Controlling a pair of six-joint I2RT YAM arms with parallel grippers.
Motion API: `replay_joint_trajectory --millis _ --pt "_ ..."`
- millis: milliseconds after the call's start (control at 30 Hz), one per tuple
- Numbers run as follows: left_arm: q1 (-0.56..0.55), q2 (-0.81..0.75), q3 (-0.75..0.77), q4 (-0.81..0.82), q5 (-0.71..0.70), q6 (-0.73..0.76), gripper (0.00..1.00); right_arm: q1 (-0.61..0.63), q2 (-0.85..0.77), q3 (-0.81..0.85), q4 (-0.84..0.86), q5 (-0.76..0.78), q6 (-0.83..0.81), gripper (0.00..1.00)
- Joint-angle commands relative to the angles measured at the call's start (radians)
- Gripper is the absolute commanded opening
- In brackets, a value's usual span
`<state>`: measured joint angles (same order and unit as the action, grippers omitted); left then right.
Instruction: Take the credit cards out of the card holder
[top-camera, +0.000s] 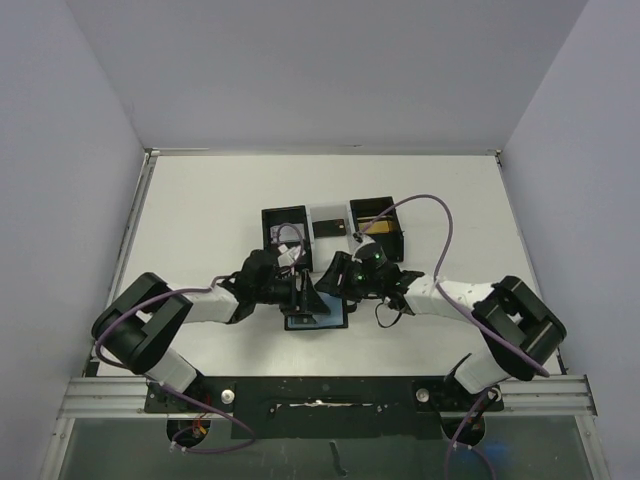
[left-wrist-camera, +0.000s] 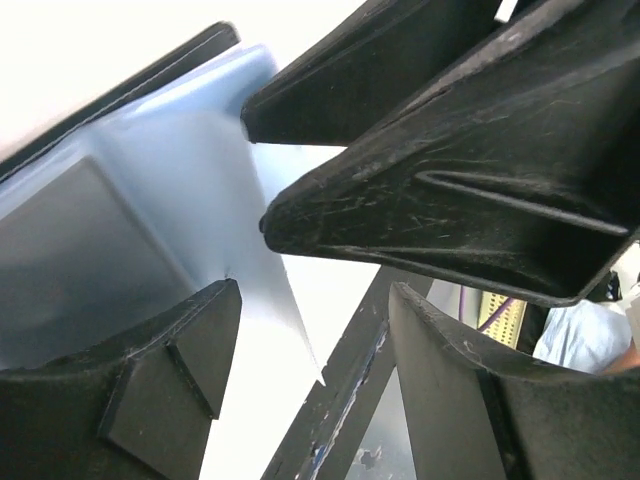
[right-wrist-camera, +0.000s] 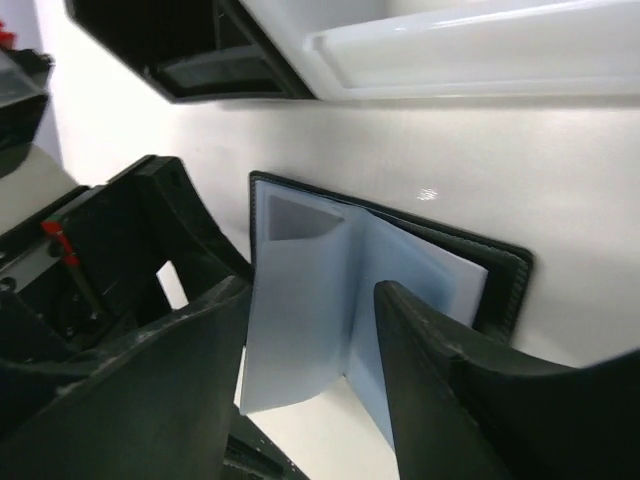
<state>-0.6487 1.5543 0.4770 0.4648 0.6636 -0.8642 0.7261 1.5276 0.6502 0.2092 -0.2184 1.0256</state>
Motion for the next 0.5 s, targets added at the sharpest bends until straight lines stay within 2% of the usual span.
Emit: replay_joint_trajectory --millis 0,100,233,300,467 --pt "-0.034 0.029 0.101 0.087 0.05 0.008 0.59 -0.015 -0.104 0.023 -0.222 0.211 -0.005 0.55" --pt "-0.069 0.073 0.14 0.071 0.045 0.018 0.59 -0.028 -0.146 0.03 -0.288 0.276 -0.007 0.57" --pt "-0.086 0.089 0.13 0.026 -0.002 0.028 0.56 -0.037 -0.17 0.053 -0.305 0.268 -0.036 0.57" --pt "-0.081 0.047 0.108 -0.009 -0.04 0.038 0.56 -0.033 -0.168 0.071 -0.311 0.261 -0.054 0.57" --pt "-0.066 -0.168 0.112 -0.279 -0.248 0.147 0.56 0.012 -0.141 0.136 -0.32 0.26 -0.097 0.57"
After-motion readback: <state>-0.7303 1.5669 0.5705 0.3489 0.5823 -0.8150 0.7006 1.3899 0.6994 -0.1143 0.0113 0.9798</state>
